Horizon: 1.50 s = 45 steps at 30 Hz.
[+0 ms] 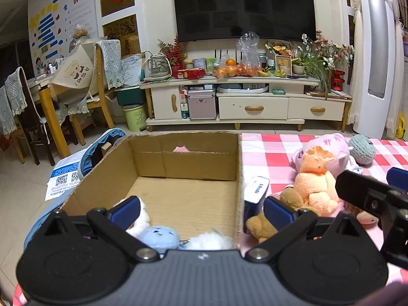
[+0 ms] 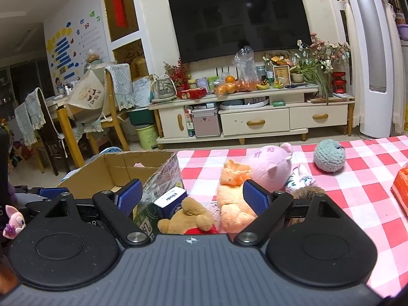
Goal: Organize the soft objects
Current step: 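Move both open tools toward the peach knitted bunny and brown fuzzy ring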
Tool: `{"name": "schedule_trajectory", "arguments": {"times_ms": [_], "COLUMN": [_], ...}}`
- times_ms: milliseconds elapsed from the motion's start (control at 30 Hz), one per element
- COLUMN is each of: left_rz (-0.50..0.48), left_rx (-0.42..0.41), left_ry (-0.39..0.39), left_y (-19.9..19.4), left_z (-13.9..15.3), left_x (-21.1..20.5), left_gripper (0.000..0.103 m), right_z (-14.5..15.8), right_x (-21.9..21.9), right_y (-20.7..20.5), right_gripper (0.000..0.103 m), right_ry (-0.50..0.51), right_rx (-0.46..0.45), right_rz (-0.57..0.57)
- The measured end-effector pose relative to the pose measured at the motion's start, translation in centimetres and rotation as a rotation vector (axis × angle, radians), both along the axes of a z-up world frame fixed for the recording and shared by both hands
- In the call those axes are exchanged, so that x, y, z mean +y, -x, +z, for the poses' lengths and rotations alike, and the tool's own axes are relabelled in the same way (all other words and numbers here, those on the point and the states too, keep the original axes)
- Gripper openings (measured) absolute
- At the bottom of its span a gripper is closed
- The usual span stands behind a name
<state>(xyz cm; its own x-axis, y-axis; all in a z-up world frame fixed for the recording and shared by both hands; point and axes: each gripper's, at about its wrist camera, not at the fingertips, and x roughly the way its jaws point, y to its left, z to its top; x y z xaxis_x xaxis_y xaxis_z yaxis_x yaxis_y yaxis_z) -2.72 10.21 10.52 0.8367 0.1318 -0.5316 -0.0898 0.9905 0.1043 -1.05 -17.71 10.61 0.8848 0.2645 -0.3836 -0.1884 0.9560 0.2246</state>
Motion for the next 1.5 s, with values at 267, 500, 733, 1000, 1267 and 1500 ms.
{"name": "schedule_trajectory", "arguments": {"times_ms": [267,500,733,1000,1267,1500], "left_rz": [-0.021,-0.042,-0.06,-0.084,-0.101,-0.117], "left_rx": [-0.003,-0.006,-0.006,-0.008,-0.003,0.009], "left_ry": [-0.022,-0.045,-0.066,-0.087,-0.113,-0.132], "left_y": [-0.1,0.0,0.1,0.0,-0.2,-0.3], "left_z": [0.2,0.2,0.2,0.3,0.0,-0.5], "left_x": [-1.8,-3.2,-4.4,-6.1,-7.4,-8.1], "left_gripper": [0.102,0.102,0.102,0.102,0.102,0.102], "right_z": [-0.2,-0.5,-0.8,-1.1,-1.5,-2.0], "right_x": [0.0,0.1,0.1,0.1,-0.4,-0.9], "right_y": [-0.1,0.0,0.0,0.3,0.6,0.4], "right_gripper": [0.103,0.103,0.103,0.103,0.103,0.103], "right_ry": [-0.013,-0.016,-0.036,-0.054,-0.068,-0.076], "right_rx": [-0.015,-0.025,-0.024,-0.021,-0.015,0.004], "right_rz": [-0.043,-0.086,-0.134,-0.181,-0.219,-0.263]}}
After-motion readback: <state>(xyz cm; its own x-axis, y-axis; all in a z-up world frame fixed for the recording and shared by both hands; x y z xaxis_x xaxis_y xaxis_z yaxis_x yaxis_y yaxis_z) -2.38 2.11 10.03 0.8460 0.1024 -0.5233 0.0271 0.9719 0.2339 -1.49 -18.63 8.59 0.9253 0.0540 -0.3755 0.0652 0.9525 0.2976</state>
